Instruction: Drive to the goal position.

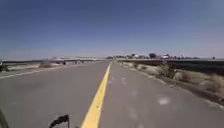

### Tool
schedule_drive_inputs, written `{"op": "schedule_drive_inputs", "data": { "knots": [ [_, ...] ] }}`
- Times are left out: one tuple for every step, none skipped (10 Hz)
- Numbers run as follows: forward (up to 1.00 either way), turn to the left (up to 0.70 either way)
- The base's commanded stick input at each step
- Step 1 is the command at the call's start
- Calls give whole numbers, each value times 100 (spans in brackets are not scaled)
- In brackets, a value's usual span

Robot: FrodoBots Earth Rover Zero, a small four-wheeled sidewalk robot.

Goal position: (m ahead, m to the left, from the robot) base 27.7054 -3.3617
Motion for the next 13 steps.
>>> {"op": "schedule_drive_inputs", "data": {
  "knots": [
    [100,0],
    [100,0],
    [100,0],
    [100,0],
    [100,0],
    [100,0],
    [100,0],
    [100,0],
    [100,0],
    [100,0],
    [100,0],
    [100,0],
    [100,0]
  ]
}}
